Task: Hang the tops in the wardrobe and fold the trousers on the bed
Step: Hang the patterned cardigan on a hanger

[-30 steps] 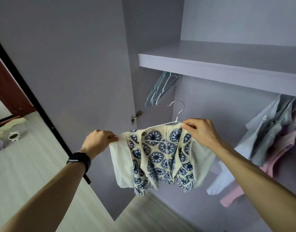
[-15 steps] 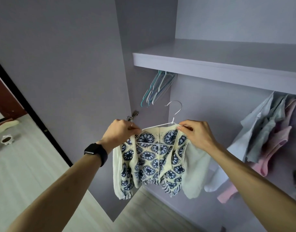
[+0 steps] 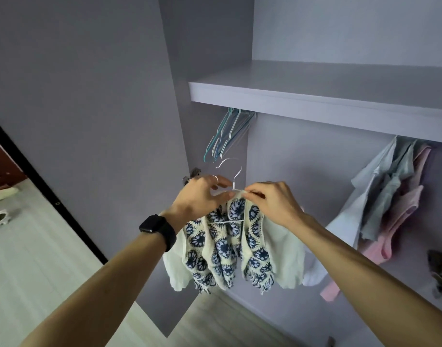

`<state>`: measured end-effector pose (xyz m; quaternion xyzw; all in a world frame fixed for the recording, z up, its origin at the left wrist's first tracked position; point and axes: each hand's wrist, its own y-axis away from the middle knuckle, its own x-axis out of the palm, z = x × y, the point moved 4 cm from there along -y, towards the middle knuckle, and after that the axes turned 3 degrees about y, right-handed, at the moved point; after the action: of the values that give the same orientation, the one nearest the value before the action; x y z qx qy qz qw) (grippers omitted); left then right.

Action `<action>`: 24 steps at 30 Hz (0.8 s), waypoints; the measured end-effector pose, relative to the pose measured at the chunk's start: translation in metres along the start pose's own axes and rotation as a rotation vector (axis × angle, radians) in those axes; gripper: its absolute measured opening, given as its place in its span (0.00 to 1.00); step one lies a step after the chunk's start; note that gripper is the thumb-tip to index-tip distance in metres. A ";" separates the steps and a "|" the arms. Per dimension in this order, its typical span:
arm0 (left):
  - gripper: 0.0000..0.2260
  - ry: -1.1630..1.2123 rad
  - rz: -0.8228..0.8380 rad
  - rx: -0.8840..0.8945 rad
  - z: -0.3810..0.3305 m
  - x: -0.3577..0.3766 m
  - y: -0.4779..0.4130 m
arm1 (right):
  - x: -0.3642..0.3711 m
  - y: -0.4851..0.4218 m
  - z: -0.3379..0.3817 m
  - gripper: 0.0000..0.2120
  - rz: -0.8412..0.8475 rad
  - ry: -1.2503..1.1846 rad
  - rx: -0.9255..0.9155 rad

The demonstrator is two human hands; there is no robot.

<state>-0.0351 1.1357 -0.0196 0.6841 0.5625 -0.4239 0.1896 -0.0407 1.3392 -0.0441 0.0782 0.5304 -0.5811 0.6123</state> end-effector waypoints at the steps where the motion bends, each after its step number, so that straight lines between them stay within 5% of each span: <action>1: 0.14 0.002 0.005 -0.001 -0.005 0.002 -0.003 | 0.001 0.000 0.000 0.07 -0.002 -0.011 0.013; 4: 0.06 0.008 -0.022 -0.013 -0.015 0.007 -0.009 | 0.000 0.002 -0.001 0.07 0.029 -0.008 0.018; 11: 0.07 -0.020 -0.051 0.012 -0.006 0.001 -0.009 | -0.017 0.015 -0.047 0.18 0.305 0.303 0.183; 19: 0.07 0.078 -0.058 0.007 -0.011 0.003 -0.016 | -0.017 0.021 -0.056 0.15 0.323 0.272 0.222; 24: 0.05 0.155 -0.051 0.024 -0.016 0.013 -0.025 | -0.023 0.019 -0.044 0.12 0.195 0.236 0.134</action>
<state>-0.0521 1.1624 -0.0158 0.7024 0.5876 -0.3811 0.1266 -0.0448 1.3908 -0.0554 0.2379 0.5485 -0.5397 0.5927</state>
